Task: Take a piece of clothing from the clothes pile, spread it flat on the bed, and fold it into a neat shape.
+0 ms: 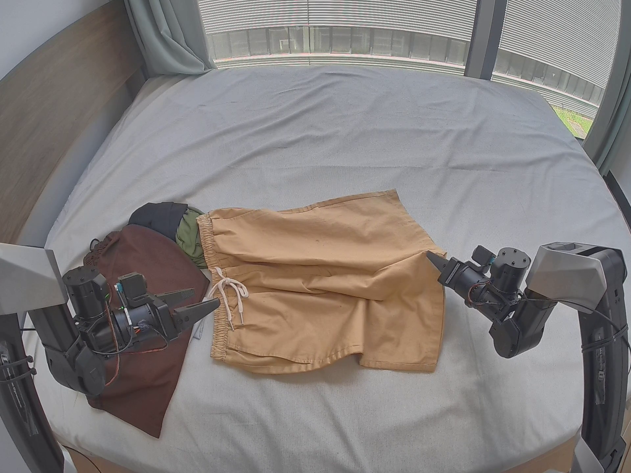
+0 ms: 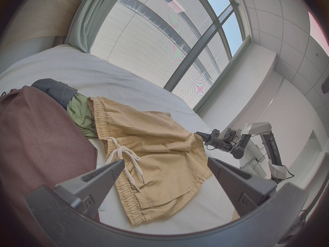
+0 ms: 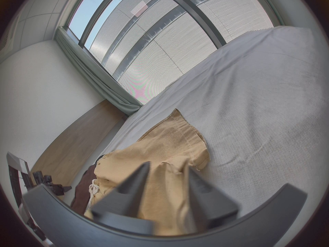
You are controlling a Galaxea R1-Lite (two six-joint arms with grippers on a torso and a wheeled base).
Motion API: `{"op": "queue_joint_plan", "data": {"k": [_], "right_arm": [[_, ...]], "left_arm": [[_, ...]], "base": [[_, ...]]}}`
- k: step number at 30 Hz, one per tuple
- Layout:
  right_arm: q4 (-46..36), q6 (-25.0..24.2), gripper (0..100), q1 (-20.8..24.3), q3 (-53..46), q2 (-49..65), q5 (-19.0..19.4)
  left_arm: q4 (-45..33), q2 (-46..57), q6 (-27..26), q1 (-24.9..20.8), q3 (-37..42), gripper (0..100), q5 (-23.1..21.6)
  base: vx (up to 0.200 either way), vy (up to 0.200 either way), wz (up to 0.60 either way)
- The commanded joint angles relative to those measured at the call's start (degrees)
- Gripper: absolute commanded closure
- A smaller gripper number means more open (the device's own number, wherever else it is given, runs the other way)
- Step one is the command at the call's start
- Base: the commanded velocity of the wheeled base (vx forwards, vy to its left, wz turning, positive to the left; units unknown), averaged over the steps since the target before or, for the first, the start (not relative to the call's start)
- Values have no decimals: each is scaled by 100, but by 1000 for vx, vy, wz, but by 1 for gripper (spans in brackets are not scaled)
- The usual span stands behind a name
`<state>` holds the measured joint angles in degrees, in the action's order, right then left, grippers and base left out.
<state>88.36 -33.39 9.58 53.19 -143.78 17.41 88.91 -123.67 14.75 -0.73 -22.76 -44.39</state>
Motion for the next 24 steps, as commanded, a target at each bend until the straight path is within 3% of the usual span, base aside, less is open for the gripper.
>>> {"op": "queue_joint_plan", "data": {"k": [1,8,16,24], "right_arm": [[6,175,0,-44,-19,60,8],[-3,966,0,-281,-247,218,35],[-55,1001,0,-176,-1162,1001,333],[-354,1001,0,26,-1663,1502,342]], "left_arm": [[4,-8,2,3,-9,0,0],[4,10,2,3,-18,0,0],[4,10,-7,-6,17,0,0],[13,19,-16,-6,17,0,0]], "base": [[0,0,0],[0,0,0],[0,0,0],[0,0,0]]}}
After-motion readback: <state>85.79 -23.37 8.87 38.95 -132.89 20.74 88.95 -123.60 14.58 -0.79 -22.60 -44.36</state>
